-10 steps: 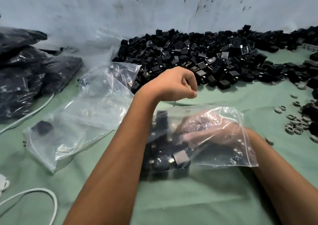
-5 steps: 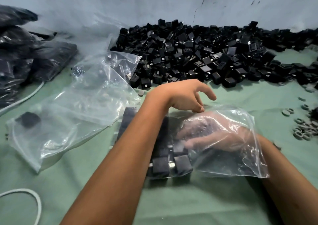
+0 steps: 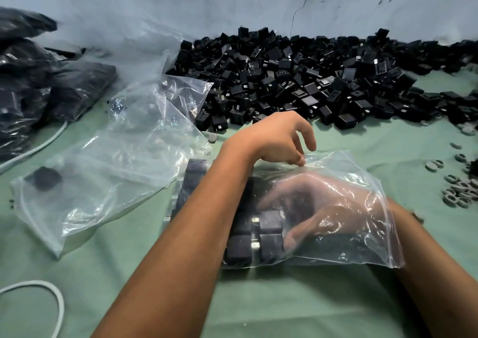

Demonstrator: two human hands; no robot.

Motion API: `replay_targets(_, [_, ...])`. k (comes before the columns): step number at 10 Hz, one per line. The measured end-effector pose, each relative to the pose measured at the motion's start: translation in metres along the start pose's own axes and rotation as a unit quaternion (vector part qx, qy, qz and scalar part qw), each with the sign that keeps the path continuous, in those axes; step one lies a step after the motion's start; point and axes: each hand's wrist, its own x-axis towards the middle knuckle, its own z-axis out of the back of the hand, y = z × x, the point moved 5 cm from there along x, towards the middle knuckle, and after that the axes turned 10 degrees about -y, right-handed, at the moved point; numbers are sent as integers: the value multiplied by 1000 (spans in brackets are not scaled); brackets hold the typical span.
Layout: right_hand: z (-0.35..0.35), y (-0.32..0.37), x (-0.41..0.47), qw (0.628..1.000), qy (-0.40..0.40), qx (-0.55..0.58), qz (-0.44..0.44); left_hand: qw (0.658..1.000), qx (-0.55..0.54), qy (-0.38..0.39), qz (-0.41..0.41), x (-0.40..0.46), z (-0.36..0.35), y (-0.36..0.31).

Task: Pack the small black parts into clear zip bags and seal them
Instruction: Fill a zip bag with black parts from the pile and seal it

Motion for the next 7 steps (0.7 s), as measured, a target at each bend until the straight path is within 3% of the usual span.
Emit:
replay_targets(1, [-3, 0, 0, 999, 15, 24, -43, 1000, 10, -2, -8, 1, -1, -1])
replay_targets(2, [6, 7, -5, 998, -37, 58, -15, 1000, 14, -10, -9, 2, -1, 1])
replay_targets(4, [56, -10, -55, 972, -39, 228, -51, 999, 26, -42, 10, 4, 6, 8])
replay_targets(5, [78, -33, -70, 935, -176, 291, -103, 996, 46, -78, 18, 4, 8, 10])
replay_targets(6, [102, -66, -68, 824, -416, 349, -160, 987, 76, -139, 21, 5, 13, 10])
replay_targets(7, [121, -84, -54, 782, -557, 203, -195, 984, 83, -155, 23, 6, 15, 10])
